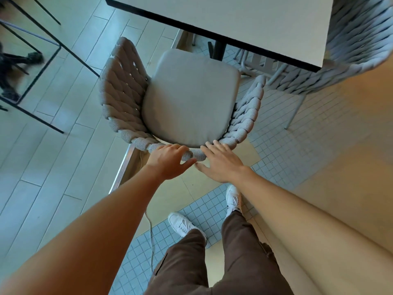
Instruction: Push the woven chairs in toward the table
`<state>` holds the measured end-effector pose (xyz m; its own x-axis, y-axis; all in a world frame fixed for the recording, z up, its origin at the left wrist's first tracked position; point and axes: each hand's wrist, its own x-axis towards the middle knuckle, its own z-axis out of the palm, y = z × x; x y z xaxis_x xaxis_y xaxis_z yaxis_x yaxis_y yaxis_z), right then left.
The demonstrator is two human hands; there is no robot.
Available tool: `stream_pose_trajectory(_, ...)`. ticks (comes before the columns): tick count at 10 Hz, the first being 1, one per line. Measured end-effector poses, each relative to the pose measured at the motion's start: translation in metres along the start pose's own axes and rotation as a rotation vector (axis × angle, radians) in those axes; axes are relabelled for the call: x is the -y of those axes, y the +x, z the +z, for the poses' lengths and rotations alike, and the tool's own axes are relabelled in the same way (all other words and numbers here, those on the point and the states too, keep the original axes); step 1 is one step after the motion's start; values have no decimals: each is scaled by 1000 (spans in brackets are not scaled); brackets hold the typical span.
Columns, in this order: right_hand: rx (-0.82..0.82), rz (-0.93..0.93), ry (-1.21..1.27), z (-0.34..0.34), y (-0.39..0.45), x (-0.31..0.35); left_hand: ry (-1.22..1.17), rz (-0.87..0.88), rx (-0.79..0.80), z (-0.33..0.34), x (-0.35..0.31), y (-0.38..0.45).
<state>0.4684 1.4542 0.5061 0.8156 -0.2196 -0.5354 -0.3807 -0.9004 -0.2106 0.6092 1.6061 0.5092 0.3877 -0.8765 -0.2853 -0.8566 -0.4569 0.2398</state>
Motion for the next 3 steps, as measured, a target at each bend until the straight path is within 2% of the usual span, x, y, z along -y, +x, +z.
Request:
stream_pose_trajectory(1, 46, 27, 50, -9, -17, -6, 25, 6, 28, -10, -5, 3)
stream_pose_trajectory(3, -10, 90, 27, -38, -55, -44, 130, 33, -8, -37, -42, 11)
